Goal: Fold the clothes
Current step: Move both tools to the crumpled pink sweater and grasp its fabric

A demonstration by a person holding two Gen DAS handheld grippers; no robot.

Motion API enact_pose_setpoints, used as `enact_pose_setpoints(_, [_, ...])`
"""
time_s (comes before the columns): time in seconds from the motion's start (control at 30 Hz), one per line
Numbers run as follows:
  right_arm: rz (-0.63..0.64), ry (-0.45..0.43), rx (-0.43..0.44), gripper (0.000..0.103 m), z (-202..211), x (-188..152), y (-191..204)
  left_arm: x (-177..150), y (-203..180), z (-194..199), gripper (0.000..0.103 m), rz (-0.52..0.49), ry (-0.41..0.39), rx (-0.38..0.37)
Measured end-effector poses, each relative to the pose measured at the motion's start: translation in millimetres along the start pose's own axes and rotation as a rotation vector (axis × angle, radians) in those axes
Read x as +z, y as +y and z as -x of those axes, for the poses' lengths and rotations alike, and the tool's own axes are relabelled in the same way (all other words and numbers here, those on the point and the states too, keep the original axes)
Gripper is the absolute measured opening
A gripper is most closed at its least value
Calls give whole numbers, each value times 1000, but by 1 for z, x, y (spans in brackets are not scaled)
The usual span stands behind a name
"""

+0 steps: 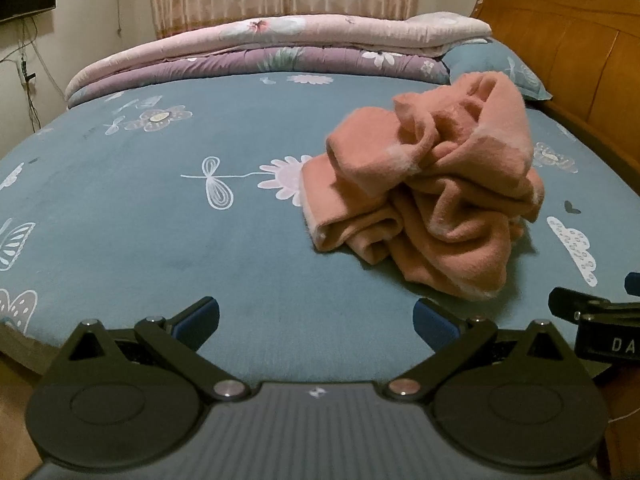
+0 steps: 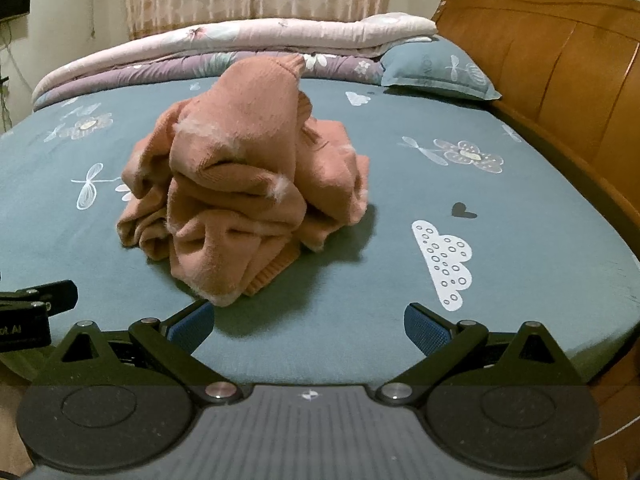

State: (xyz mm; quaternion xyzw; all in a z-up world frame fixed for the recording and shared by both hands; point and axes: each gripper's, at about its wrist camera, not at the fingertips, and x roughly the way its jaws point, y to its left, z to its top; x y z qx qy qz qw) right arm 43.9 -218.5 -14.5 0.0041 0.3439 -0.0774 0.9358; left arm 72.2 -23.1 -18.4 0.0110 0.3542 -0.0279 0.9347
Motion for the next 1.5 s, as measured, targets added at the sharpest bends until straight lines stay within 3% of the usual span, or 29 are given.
enact_pose_setpoints(0.4, [33,7,42,103,-26,12,5,17,-8,-26,102,-33,10,-1])
enact_pose_setpoints(0.83, [105,-47,111,103,-47,31,18,53,-16,-52,102,-63,-8,-20])
enact_pose_setpoints(1.13, [113,-13,142,103,-67,63,16,90,-26,-77,102,-82,21,-28])
enact_pose_setpoints(1.5, [86,11,109,103,-90,125,0,147,-28,-99,103,-79,37,-56])
